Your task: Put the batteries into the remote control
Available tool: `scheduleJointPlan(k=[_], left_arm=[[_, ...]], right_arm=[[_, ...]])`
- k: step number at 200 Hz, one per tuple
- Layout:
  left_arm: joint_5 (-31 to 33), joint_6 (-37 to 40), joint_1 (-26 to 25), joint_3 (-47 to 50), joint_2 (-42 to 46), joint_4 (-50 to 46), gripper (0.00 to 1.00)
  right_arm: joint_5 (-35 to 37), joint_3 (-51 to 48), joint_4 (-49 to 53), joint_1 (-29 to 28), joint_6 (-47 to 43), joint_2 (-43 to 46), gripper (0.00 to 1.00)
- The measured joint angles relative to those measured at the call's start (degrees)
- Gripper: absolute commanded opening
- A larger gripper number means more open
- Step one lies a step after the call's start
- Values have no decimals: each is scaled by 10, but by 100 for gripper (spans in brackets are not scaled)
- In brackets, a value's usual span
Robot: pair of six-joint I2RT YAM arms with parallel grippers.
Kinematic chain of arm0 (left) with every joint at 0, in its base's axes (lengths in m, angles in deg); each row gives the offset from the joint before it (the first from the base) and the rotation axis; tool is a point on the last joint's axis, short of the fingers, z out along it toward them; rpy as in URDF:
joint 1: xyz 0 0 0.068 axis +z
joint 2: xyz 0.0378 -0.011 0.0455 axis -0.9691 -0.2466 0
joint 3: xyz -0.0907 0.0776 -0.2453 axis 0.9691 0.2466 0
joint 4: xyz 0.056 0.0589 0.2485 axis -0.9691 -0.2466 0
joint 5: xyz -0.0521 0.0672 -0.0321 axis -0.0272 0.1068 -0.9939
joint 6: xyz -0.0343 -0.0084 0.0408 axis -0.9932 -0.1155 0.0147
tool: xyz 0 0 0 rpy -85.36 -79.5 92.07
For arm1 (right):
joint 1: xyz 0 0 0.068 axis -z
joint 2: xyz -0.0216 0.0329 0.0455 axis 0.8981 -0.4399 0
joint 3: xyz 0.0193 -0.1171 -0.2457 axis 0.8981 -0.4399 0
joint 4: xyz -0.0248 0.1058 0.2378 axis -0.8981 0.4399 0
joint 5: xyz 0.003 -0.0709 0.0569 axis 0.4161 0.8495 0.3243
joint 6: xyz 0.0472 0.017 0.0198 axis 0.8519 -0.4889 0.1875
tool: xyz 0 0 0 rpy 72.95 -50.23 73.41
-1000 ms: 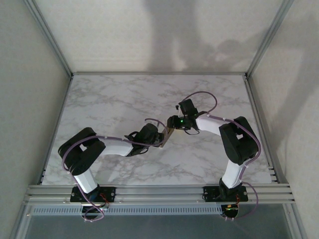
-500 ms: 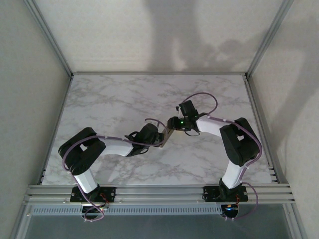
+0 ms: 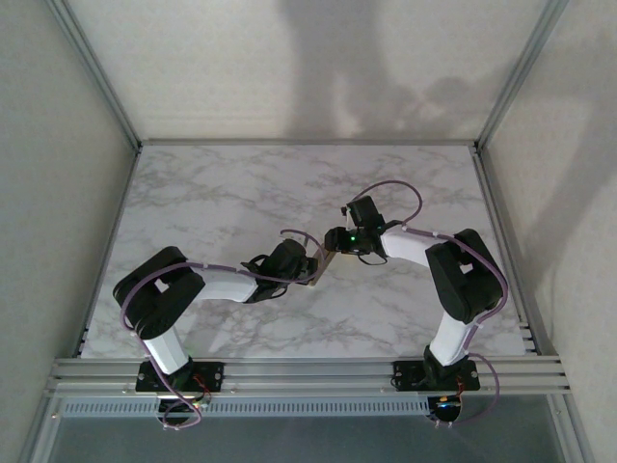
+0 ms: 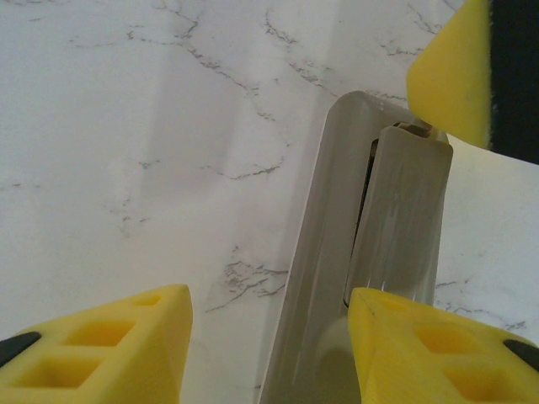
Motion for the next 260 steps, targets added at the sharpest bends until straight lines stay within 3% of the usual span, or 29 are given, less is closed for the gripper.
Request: scheduleJointPlan(k=[115, 168, 260], left_arm=[[0, 0, 0, 0, 0, 0, 51], [0, 0, 0, 0, 0, 0, 51], [0, 0, 0, -3, 0, -5, 51]], right_arm=[[74, 6, 60, -7, -7, 21, 58], [50, 13, 60, -7, -21, 66, 62], [10, 33, 66, -8, -33, -3, 60]])
